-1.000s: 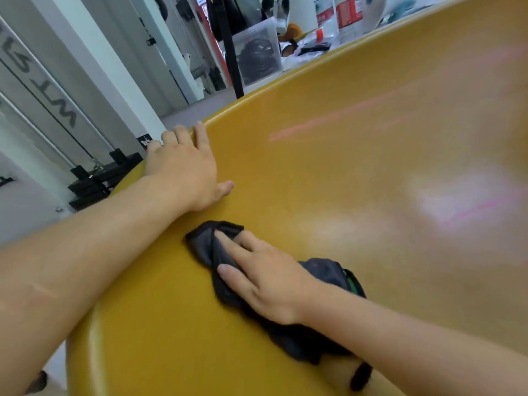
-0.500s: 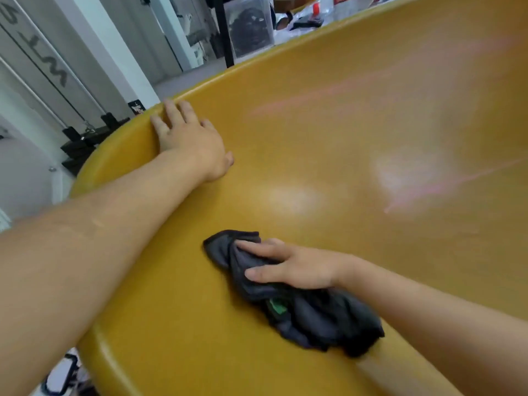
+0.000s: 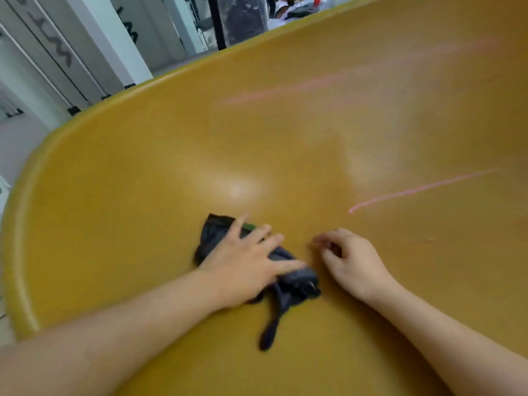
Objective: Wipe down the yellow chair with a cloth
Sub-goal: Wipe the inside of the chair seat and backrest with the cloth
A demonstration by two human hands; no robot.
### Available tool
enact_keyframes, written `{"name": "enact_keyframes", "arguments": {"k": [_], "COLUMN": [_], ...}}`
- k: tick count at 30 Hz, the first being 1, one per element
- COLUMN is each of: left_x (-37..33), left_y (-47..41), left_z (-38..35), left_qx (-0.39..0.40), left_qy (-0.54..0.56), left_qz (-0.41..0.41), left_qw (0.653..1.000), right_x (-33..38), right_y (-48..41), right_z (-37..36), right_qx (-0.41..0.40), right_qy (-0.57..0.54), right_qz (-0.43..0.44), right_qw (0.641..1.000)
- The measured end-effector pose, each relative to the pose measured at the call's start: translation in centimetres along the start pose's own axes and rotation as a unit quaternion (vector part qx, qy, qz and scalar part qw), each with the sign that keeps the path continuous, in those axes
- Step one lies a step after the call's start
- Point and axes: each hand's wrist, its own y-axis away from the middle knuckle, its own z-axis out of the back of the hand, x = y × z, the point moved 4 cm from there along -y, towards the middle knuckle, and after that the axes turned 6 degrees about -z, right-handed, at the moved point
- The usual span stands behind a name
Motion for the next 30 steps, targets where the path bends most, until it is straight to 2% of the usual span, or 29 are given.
{"name": "enact_keyframes", "arguments": {"k": [1, 3, 4, 5, 6, 8, 11, 12, 14, 15, 17, 20, 22, 24, 25, 26, 28, 30], "left_x": [3.5, 9.9, 11.3, 11.3, 9.9, 3.6, -4.6, -4.6, -1.8, 0.7, 8.1, 19.0, 22.3, 20.9, 18.7, 15.7, 8.9, 5.7], "left_y": [-0.7, -1.1, -1.3, -2.1, -3.2, -5.1, -4.4, -4.1, -3.9, -3.6, -2.3, -0.6, -1.4, -3.4, -4.6, -5.6, -6.0, -5.7], "left_z": [-0.5, -0.2, -0.1, -0.2, -0.6, -1.0, -0.1, -0.1, -0.5, -0.9, -1.3, 0.9, 3.1, 3.3, 2.3, 0.8, -2.5, -3.4], "left_qx": [0.008, -0.023, -0.057, -0.086, -0.1, -0.095, -0.089, -0.078, -0.073, -0.084, -0.094, -0.114, -0.179, -0.232, -0.232, -0.219, -0.17, -0.135], "left_qy": [-0.032, 0.004, 0.034, 0.057, 0.089, 0.159, 0.208, 0.206, 0.116, 0.045, -0.06, -0.143, -0.135, -0.08, -0.056, -0.046, 0.0, 0.033], "left_qz": [0.094, 0.324, 0.404, 0.431, 0.413, 0.301, 0.139, 0.11, 0.065, 0.071, 0.184, 0.354, 0.427, 0.476, 0.456, 0.4, 0.241, 0.129], "left_qw": [0.995, 0.946, 0.912, 0.896, 0.901, 0.936, 0.964, 0.969, 0.988, 0.993, 0.977, 0.917, 0.876, 0.845, 0.857, 0.889, 0.956, 0.982], "right_x": [-0.1, -0.3, -0.3, -0.2, -0.1, -0.2, 0.1, 0.2, 0.5, 0.6, 1.1, 1.2, 1.1, 1.4, 1.5, 1.6, 1.7, 2.2], "right_y": [0.1, 0.4, 0.5, 0.5, 0.6, 0.8, 1.0, 1.1, 1.5, 1.7, 2.0, 2.3, 2.1, 2.0, 1.8, 1.4, -0.1, -1.9], "right_z": [-0.1, -0.7, -0.8, -0.8, -0.8, -0.5, 0.1, 0.2, 0.1, -0.3, -1.3, -2.2, -2.4, -2.4, -2.3, -2.3, -2.5, -2.5], "right_qx": [0.001, 0.002, -0.009, -0.023, -0.03, -0.018, 0.023, 0.035, 0.057, 0.075, 0.106, 0.143, 0.135, 0.092, 0.068, 0.039, 0.015, -0.016], "right_qy": [0.012, 0.092, 0.135, 0.167, 0.182, 0.161, 0.051, 0.024, 0.035, 0.069, 0.141, 0.207, 0.219, 0.238, 0.235, 0.23, 0.218, 0.213], "right_qz": [0.011, 0.033, 0.029, 0.016, 0.004, -0.002, 0.021, 0.03, 0.04, 0.052, 0.096, 0.131, 0.126, 0.113, 0.102, 0.095, 0.066, 0.04], "right_qw": [1.0, 0.995, 0.99, 0.986, 0.983, 0.987, 0.998, 0.999, 0.997, 0.993, 0.98, 0.959, 0.958, 0.96, 0.964, 0.968, 0.973, 0.976]}}
